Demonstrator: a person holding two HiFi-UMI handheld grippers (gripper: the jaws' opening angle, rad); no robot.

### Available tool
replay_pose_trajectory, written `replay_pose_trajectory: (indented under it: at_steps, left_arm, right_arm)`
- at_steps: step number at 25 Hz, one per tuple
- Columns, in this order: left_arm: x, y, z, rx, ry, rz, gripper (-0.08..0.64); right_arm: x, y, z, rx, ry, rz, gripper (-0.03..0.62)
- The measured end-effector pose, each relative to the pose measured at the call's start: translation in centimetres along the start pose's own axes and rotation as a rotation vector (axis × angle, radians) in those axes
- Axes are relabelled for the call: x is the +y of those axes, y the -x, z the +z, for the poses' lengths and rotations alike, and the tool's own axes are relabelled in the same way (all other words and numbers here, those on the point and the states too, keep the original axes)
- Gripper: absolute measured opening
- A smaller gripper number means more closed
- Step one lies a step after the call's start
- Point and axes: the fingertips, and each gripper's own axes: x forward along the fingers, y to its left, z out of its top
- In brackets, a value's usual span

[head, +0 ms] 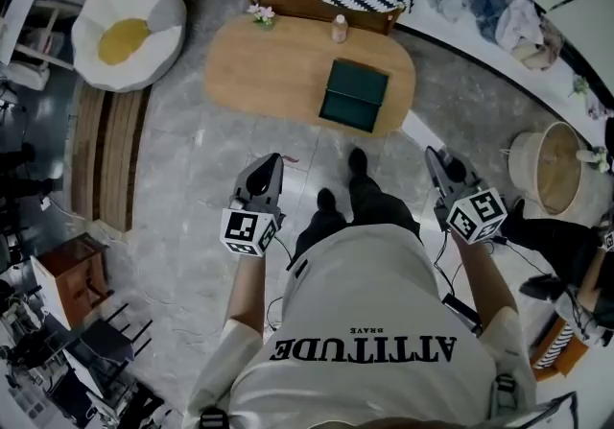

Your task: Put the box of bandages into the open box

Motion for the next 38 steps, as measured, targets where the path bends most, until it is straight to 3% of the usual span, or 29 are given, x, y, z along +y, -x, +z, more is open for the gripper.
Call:
replay_pose_trajectory:
  at_steps: [8,22,30,38]
  left_arm:
    - [1.3,-6.0,0.5,0.019,0.041,0.049,0.021]
    - [4.6,-15.5,-1.9,0.112,0.077,0.134,0.020]
    - [5.5,-17.6,-4.4,0.147,0.108,0.168,0.020]
    - [7.1,-19.0,-6.7,0.181,0.106,0.155,0.020]
  right_arm:
    - [-5.4,-6.3,0.8,0.115,-0.019,0.094,0.027]
    - [-12.5,-15.7,-3.0,0.287,-0.120,0.203,0.026]
    - [-14.1,-19.9,-7.2,0.354,-0.239,0.217,0.026]
    - [-14.8,-23.3,-12.5,0.415,-0.292,0.193,0.026]
